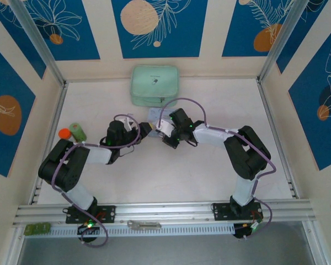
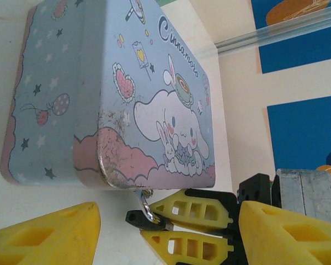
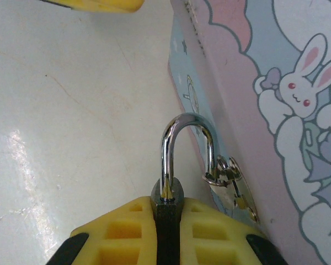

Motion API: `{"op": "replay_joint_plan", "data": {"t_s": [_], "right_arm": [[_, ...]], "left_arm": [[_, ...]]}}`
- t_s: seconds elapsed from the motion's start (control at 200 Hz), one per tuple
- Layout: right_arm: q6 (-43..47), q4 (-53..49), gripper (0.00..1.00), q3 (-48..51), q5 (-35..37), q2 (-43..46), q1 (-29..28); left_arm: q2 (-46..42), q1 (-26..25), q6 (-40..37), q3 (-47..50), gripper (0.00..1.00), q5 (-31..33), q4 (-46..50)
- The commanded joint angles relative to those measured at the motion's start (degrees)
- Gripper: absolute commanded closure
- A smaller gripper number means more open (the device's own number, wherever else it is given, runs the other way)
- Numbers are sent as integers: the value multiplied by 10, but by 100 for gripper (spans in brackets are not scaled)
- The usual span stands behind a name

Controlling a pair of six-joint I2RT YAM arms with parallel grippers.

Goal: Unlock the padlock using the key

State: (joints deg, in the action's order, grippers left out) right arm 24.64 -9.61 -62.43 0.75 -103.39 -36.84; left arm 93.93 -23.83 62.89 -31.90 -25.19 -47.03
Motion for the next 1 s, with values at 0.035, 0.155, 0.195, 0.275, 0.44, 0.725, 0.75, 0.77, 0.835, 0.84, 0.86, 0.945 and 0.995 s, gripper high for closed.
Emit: {"op": "replay_joint_plan", "data": {"t_s": [0.035, 0.155, 0.195, 0.275, 0.44, 0.725, 0.75, 0.77, 0.835, 0.84, 0.86, 0.945, 0.995], "right_arm": [[3, 12, 100, 1, -29, 14, 2], [0, 10, 100, -4, -54, 11, 5], [6, 0, 100, -14, -54, 3, 5], [21, -26, 100, -38, -44, -17, 4], [73, -106, 100, -97, -8, -52, -4], [112, -153, 100, -147, 9, -77, -8], [111, -151, 100, -147, 8, -79, -9], [110, -150, 100, -147, 8, -78, -9], [105, -147, 100, -146, 5, -79, -11], [104, -147, 100, -146, 5, -79, -11], [103, -147, 100, -146, 4, -79, -11], [95, -146, 100, -144, -5, -76, -10], [92, -143, 100, -140, -8, -73, -10]], "left_arm": [[-29, 8, -25, 7, 33, -14, 37], [-61, 8, -54, 8, 32, -3, 88], [-66, 8, -63, 7, 32, 2, 102], [-60, 8, -71, 5, 33, 12, 110], [-22, 8, -51, 8, 41, 1, 56], [9, -5, 9, 27, 55, 14, -27], [11, -10, 14, 31, 55, 25, -38], [14, -13, 18, 34, 56, 34, -47], [27, -27, 31, 36, 57, 59, -77], [28, -29, 31, 35, 57, 61, -80], [35, -32, 36, 34, 57, 66, -90], [74, -48, 59, 25, 58, 83, -138], [104, -53, 78, 20, 59, 89, -178]]}}
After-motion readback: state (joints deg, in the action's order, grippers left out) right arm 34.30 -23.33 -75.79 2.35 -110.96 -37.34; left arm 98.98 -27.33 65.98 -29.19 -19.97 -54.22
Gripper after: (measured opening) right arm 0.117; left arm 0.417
